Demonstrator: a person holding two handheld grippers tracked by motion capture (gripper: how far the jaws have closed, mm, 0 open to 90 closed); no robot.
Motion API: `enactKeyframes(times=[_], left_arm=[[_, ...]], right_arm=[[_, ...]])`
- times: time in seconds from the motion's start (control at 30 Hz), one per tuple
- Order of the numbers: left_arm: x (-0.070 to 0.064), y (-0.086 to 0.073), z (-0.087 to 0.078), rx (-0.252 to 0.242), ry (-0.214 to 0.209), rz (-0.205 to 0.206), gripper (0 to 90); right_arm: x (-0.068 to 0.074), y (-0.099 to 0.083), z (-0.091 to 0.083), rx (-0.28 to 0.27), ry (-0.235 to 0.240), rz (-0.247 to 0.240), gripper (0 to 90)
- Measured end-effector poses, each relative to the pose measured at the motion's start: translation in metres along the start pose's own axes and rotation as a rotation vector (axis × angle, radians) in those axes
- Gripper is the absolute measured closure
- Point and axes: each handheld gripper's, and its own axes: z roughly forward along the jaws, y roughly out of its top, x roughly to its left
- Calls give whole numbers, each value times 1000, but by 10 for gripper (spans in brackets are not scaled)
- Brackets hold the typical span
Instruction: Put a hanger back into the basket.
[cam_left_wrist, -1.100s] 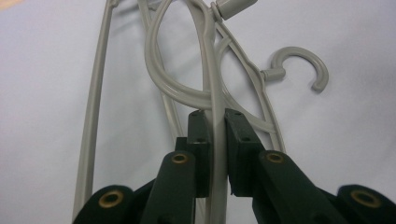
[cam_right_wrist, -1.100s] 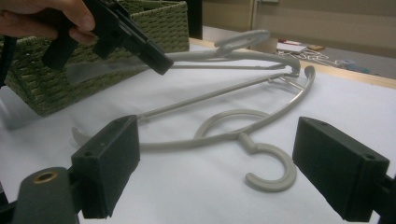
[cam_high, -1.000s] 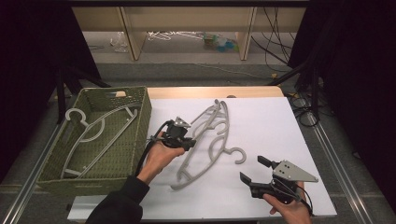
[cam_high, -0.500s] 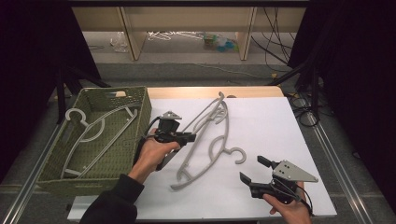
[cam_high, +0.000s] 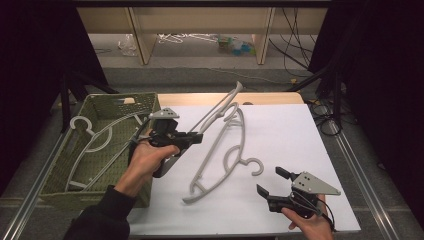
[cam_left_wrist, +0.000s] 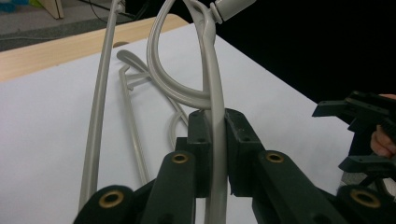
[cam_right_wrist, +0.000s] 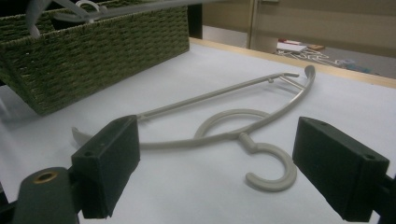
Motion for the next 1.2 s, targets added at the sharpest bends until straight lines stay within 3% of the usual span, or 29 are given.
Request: enactKeyframes(times=[0.13, 0.2, 0.3, 0.6, 0.7, 0.83, 0.9, 1.1, 1.13, 1.2], left_arm=[[1, 4, -15, -15, 7, 9, 814], [5, 6, -29, -33, 4, 33, 814], [10, 5, -42, -50, 25, 45, 814], [29, -2, -72, -89, 17, 14, 814], [33, -4, -76, -89, 25, 23, 814], [40, -8, -89, -89, 61, 31, 814], [46, -10, -95, -96, 73, 59, 814], [60, -21, -113, -104, 96, 27, 813], [63, -22, -115, -104, 103, 28, 814], [70, -27, -120, -113, 116, 24, 814]], right_arm=[[0, 0, 1, -4, -4, 3, 159], [0, 0, 0, 5, 3, 5, 159], [0, 0, 1, -2, -2, 9, 159], [0, -1, 3, -14, 6, 11, 159], [-1, 0, 1, -3, -7, 2, 159], [-1, -1, 2, -8, -5, 4, 159], [-1, -1, 3, -17, 5, 9, 159], [-1, -1, 2, -5, 4, 6, 159], [-1, 0, -1, 30, -7, -4, 159], [-1, 0, 0, 31, -5, -1, 159]])
